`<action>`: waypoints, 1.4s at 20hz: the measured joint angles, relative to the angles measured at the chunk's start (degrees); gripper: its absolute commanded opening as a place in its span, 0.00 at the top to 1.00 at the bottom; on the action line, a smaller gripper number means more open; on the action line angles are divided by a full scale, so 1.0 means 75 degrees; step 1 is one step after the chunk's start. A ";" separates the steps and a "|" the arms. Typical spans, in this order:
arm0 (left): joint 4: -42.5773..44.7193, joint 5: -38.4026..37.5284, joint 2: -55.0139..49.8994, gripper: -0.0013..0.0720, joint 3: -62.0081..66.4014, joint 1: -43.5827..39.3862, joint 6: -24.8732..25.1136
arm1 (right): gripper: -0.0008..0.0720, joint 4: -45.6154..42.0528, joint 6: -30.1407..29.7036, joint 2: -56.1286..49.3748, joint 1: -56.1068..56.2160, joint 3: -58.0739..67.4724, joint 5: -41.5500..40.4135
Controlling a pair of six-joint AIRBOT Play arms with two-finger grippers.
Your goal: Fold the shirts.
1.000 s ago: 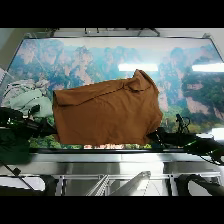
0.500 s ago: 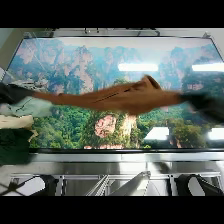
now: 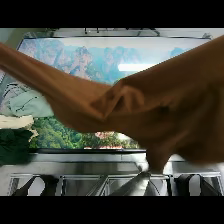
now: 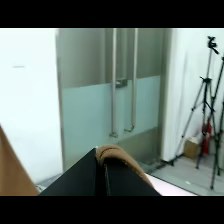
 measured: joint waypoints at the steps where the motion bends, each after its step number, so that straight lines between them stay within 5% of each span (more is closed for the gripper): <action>1: 0.0163 -0.0006 -0.0163 0.95 0.0227 -0.0146 -0.0073 | 0.96 -0.0318 0.0137 -0.0055 -0.0020 0.0079 -0.0090; 6: 0.1346 -0.0192 -0.1731 0.95 0.0586 -0.1355 -0.0323 | 0.96 -0.1346 0.0425 -0.0935 0.0329 -0.0455 -0.0539; 13: 0.3532 -0.0930 -0.4532 0.95 -0.0752 -0.3136 -0.0125 | 0.96 -0.2868 0.0152 -0.4479 0.3340 -0.1789 -0.1999; 20: 0.4045 -0.1982 -0.7431 0.95 -0.0114 -0.3066 0.0017 | 0.96 -0.2430 -0.0679 -0.8183 0.4121 -0.0956 -0.2920; 28: 0.4100 -0.1964 -0.8405 0.95 0.0635 -0.2876 -0.0137 | 0.96 -0.3456 -0.0793 -0.8854 0.3698 -0.0207 -0.2751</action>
